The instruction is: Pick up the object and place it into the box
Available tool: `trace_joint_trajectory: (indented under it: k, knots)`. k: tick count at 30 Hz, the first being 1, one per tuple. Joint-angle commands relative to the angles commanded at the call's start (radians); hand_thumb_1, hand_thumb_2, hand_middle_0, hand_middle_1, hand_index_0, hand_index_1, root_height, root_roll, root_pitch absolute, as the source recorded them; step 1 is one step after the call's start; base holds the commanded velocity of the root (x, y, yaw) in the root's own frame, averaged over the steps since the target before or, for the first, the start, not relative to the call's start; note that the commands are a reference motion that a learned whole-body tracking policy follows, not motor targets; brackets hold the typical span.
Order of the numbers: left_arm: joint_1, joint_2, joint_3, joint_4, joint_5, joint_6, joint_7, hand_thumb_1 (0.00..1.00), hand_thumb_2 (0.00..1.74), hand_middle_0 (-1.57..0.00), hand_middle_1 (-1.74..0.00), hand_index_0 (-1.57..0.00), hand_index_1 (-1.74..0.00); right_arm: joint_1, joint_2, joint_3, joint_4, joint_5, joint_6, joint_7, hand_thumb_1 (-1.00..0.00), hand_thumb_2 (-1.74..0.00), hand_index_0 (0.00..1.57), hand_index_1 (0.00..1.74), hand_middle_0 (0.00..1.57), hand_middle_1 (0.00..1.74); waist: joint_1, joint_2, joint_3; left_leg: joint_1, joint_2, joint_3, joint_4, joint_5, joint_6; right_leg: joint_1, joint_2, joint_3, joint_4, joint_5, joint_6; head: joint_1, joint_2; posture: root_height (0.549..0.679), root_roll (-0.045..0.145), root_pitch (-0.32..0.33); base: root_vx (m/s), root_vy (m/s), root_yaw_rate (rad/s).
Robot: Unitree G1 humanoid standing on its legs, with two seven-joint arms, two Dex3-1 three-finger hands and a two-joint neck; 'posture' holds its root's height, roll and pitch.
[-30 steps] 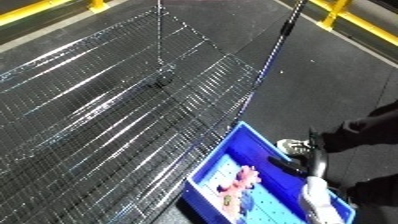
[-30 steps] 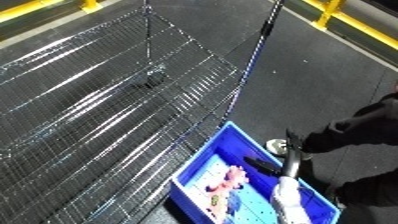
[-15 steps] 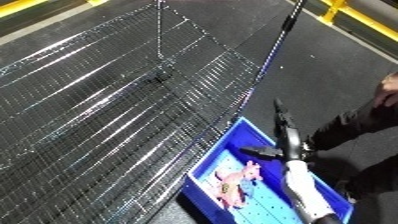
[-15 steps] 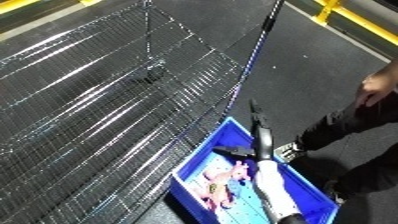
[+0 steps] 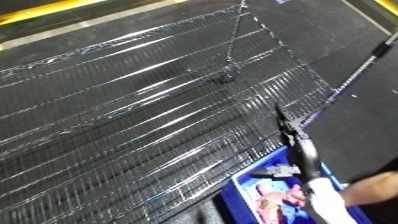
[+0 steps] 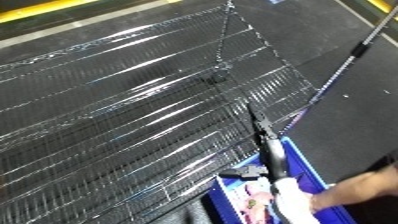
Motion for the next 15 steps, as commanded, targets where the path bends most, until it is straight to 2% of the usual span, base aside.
trace_joint_trajectory:
  k: [2, 4, 10, 15]
  knots:
    - [-0.001, -0.001, 0.000, -0.001, 0.002, 0.000, 0.002, 1.00, 1.74, -1.57, -1.74, -1.57, -1.74, -0.010, 0.005, 0.029, -0.012, 0.000, 0.002, 0.009, 0.00, 0.00, 0.00, 0.00, 0.00, 0.00, 0.010, -0.005, 0.002, -0.002, 0.000, -0.003, 0.002, -0.001, 0.0005, 0.001, -0.0006, -0.003, 0.000, 0.000, 0.0005, -0.021, 0.000, 0.644, 0.045, -0.178, 0.008, 0.004, 0.033]
    - [-0.004, -0.001, -0.002, -0.001, 0.003, -0.002, 0.005, 1.00, 1.74, -1.57, -1.74, -1.57, -1.74, -0.024, 0.009, 0.056, -0.019, 0.002, 0.004, 0.014, 0.00, 0.00, 0.00, 0.00, 0.00, 0.00, 0.022, -0.009, 0.004, -0.005, -0.001, -0.007, 0.005, -0.002, 0.0009, 0.002, -0.0018, -0.007, 0.001, -0.001, 0.0011, -0.121, -0.009, 0.644, 0.043, -0.177, 0.012, 0.000, 0.063]
    - [-0.028, 0.003, -0.010, 0.001, 0.011, -0.004, 0.013, 1.00, 1.74, -1.57, -1.74, -1.57, -1.74, -0.071, 0.021, 0.125, -0.023, 0.017, 0.002, 0.017, 0.00, 0.00, 0.00, 0.00, 0.00, 0.00, 0.053, -0.017, 0.006, -0.009, -0.005, -0.017, 0.009, -0.005, 0.0023, 0.004, -0.0063, -0.015, 0.006, -0.002, 0.0024, -0.288, -0.022, 0.644, 0.041, -0.174, 0.013, 0.004, 0.064]
    - [-0.050, 0.010, -0.011, 0.004, 0.020, -0.007, 0.019, 1.00, 1.74, -1.57, -1.74, -1.57, -1.74, -0.103, 0.025, 0.168, -0.010, 0.017, 0.004, 0.018, 0.00, 0.00, 0.00, 0.00, 0.00, 0.00, 0.076, -0.022, 0.006, -0.007, -0.008, -0.023, 0.008, -0.008, 0.0043, 0.007, -0.0104, -0.023, 0.010, -0.006, 0.0036, -0.375, -0.048, 0.644, 0.041, -0.173, 0.011, 0.009, 0.045]
